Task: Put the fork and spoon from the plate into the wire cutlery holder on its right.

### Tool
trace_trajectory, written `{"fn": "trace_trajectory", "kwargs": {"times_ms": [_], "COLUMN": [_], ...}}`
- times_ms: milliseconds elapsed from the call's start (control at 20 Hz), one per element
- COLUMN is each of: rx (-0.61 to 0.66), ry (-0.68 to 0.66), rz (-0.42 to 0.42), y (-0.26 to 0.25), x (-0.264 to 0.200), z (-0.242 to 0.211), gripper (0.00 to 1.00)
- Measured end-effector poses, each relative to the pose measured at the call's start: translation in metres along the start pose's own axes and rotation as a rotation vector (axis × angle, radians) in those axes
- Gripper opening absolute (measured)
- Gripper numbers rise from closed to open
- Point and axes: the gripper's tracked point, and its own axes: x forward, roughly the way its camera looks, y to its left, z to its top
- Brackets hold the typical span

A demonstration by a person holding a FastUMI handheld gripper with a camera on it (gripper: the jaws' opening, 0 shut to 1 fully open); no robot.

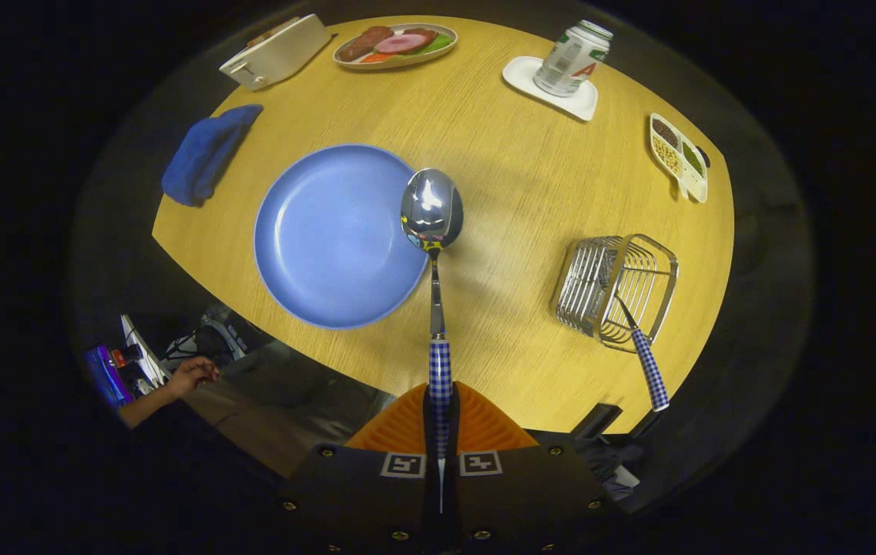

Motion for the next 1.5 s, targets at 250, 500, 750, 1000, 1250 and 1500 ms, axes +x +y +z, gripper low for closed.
{"fn": "trace_trajectory", "kwargs": {"times_ms": [250,500,750,1000,1250,1500], "rx": [0.035,0.071,0.111,0.170,0.195,0.213], "ry": [0.008,0.037,0.123,0.162,0.202,0.253], "rz": [0.013,0.016,-0.068,-0.037,-0.047,-0.029], "y": [-0.015,-0.044,-0.092,-0.101,-0.114,-0.121], "x": [-0.009,-0.023,-0.033,-0.030,-0.023,-0.017], "z": [-0.014,-0.029,-0.051,-0.055,-0.054,-0.047], "gripper": [0.02,0.02,0.02,0.02,0.03,0.04]}}
